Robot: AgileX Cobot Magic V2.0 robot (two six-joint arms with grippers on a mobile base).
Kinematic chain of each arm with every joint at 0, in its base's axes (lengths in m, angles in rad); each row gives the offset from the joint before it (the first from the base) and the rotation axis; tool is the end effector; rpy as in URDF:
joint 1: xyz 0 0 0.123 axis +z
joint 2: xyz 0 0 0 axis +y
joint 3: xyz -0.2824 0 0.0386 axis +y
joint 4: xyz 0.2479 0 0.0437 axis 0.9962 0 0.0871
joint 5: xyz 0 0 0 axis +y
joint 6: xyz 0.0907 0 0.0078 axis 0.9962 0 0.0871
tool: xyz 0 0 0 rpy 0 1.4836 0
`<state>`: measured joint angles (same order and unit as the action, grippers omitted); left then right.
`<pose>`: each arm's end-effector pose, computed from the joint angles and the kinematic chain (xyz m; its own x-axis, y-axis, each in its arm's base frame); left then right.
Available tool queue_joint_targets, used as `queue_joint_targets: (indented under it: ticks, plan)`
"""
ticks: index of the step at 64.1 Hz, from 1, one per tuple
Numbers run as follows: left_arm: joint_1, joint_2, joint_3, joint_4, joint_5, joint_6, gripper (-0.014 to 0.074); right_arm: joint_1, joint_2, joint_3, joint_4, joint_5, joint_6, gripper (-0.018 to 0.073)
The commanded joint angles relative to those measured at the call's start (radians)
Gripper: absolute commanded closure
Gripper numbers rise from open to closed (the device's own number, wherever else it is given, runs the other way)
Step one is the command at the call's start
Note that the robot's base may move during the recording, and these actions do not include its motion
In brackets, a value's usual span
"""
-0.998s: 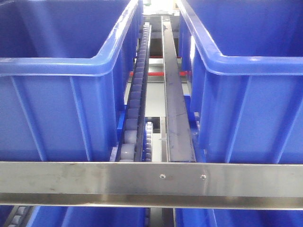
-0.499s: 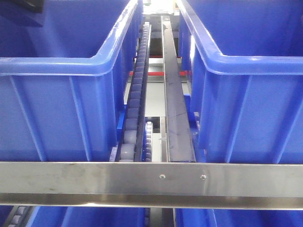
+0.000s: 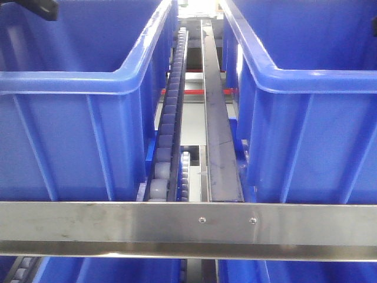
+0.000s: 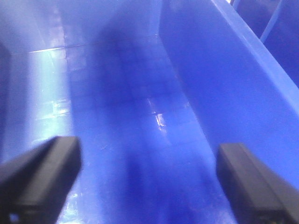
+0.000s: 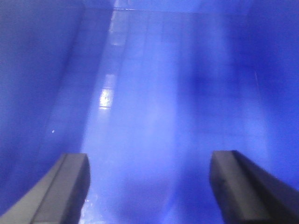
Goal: Pick and sort blue part to right shelf
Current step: 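Open both grippers to drop the bottles into the bins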
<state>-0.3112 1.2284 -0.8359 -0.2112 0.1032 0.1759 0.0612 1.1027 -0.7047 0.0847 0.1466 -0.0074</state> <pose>0.2572 -0.0848 0.3114 -0.3871 0.0886 -0.9178 0.3120 0.9493 -0.0399 0.2336 0.0155 0.2964 -0.4446 0.0492 -0.8944 -0.0384 0.9965 0.0739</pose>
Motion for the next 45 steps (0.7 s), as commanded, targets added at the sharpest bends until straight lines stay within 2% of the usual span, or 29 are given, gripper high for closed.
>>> queue_joint_targets:
  ticks: [1, 8, 15, 21, 22, 26, 31, 33, 37, 45]
  plan:
    - [0.001, -0.024, -0.036, -0.002, -0.065, 0.002, -0.0095, -0.001, -0.018, -0.041, 0.006, -0.058, -0.007, -0.0064]
    - [0.001, -0.024, -0.036, -0.001, -0.065, 0.002, -0.0072, -0.001, -0.021, -0.042, 0.006, -0.047, -0.007, -0.0064]
    - [0.001, -0.041, -0.036, 0.017, -0.052, 0.002, 0.0029, -0.001, -0.034, -0.047, 0.008, -0.043, -0.003, -0.0060]
    - [0.015, -0.067, -0.036, 0.033, -0.010, 0.002, 0.0274, -0.001, -0.058, -0.049, 0.008, -0.042, 0.007, 0.0027]
    - [0.019, -0.073, -0.036, 0.035, -0.002, 0.002, 0.0337, -0.002, -0.065, -0.049, 0.008, -0.041, 0.007, 0.0064]
    - [0.042, -0.090, -0.036, 0.035, 0.015, 0.002, 0.0496, -0.002, -0.084, -0.049, 0.008, -0.040, 0.007, 0.0199]
    - [0.070, -0.107, -0.036, 0.016, 0.015, 0.000, 0.0435, -0.002, -0.102, -0.049, 0.008, -0.041, 0.007, 0.0419]
    - [0.087, -0.115, -0.036, -0.027, 0.005, 0.000, 0.0440, -0.003, -0.111, -0.049, 0.008, -0.041, 0.007, 0.0529]
    - [0.108, -0.126, -0.036, -0.085, -0.001, 0.000, 0.0453, -0.003, -0.112, -0.049, 0.008, -0.046, 0.007, 0.0484]
    - [0.151, -0.144, -0.036, -0.085, 0.000, 0.000, 0.0472, -0.005, -0.114, -0.049, 0.008, -0.051, 0.007, 0.0484]
